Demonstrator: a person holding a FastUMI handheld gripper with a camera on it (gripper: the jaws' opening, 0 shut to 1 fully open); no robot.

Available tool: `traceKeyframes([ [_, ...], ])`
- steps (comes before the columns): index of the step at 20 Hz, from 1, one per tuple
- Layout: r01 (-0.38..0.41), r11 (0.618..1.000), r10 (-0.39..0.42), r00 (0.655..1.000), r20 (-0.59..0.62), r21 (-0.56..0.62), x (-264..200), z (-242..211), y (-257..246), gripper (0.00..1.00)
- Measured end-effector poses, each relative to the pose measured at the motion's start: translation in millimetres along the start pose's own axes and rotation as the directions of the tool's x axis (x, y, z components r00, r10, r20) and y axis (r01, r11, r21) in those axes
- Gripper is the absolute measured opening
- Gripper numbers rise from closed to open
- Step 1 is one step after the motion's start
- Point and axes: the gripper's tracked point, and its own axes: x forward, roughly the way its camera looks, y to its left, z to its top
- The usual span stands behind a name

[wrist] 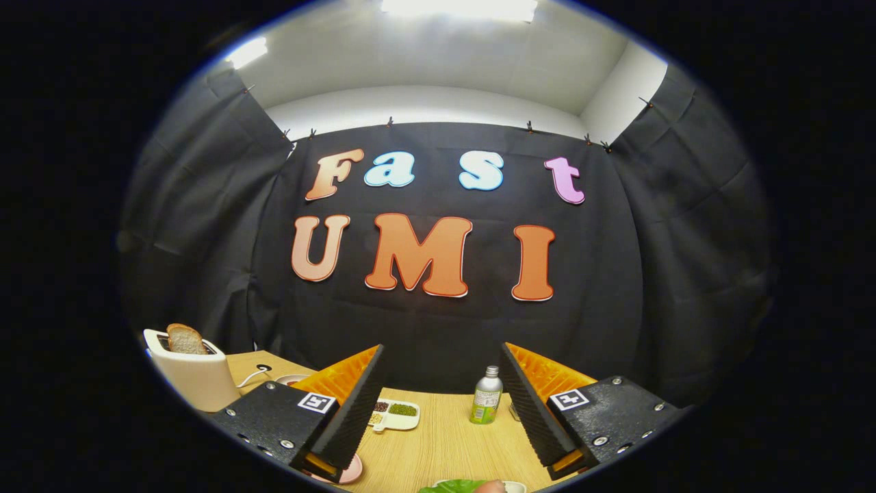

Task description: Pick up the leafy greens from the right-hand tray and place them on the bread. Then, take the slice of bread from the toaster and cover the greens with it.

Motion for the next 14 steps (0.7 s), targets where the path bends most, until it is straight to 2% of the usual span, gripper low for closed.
traceKeyframes([
  [9, -0.012, 0.999, 0.015, 0.999, -0.048, 0.047, 2, -12, -8, 0.98],
  [14, -0.048, 0.995, 0.058, 0.991, -0.123, 0.085, 0, -33, -9, 0.98],
])
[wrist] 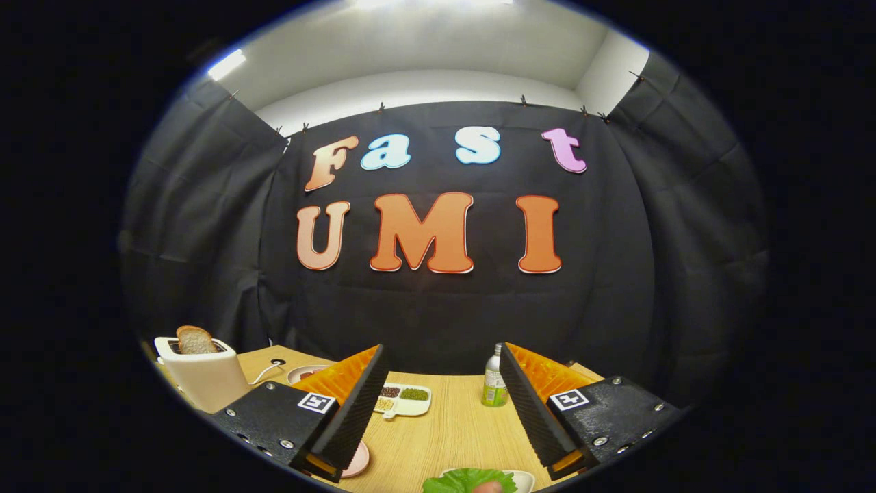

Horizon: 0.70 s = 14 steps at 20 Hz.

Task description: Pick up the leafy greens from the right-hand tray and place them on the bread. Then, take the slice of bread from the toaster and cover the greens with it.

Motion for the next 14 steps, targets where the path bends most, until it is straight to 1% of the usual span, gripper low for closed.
traceKeyframes([
  [7, -0.011, 1.000, 0.008, 0.993, -0.116, -0.021, -1, -35, -19, 0.98],
  [14, -0.023, 1.000, 0.019, 0.982, -0.187, -0.018, -4, -46, -38, 0.98],
])
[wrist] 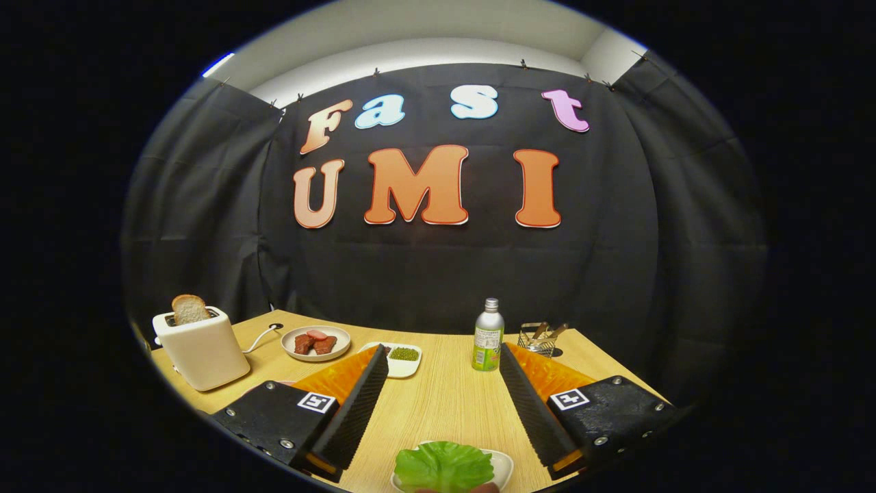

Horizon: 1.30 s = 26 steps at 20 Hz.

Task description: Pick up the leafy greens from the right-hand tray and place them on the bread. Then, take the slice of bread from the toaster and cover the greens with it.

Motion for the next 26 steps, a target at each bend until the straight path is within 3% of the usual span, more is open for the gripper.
traceKeyframes([
  [10, -0.008, 0.998, -0.002, 0.987, -0.161, -0.058, -1, -24, -17, 0.98],
  [15, -0.048, 0.997, 0.031, 0.970, -0.240, -0.063, -2, -31, -12, 0.98],
  [26, -0.122, 0.992, 0.092, 0.860, -0.501, -0.029, -8, -87, -3, 0.98],
])
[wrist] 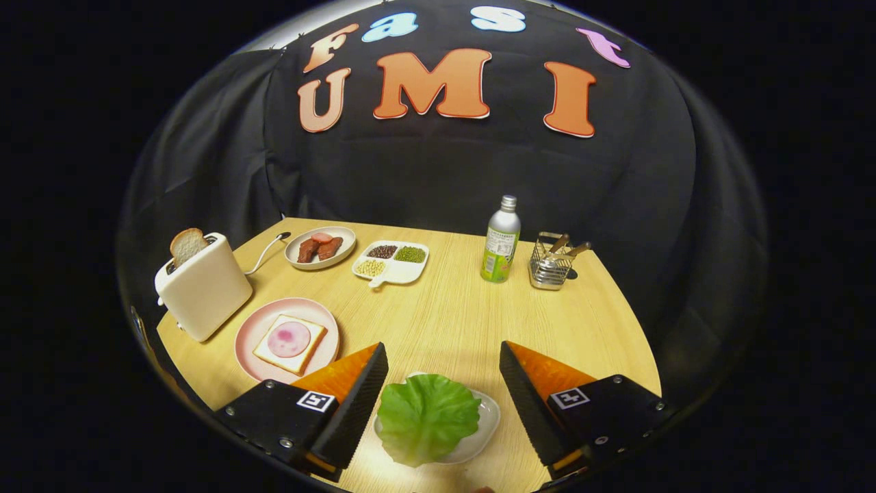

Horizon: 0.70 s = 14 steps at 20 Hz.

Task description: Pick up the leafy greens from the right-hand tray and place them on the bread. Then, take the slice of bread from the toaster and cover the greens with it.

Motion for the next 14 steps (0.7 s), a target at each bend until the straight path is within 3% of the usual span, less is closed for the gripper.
traceKeyframes([
  [8, -0.054, 0.996, 0.068, 0.970, -0.232, 0.066, 18, -61, 13, 0.99],
  [14, -0.095, 0.994, 0.107, 0.938, -0.329, 0.052, 21, -93, 25, 0.99],
])
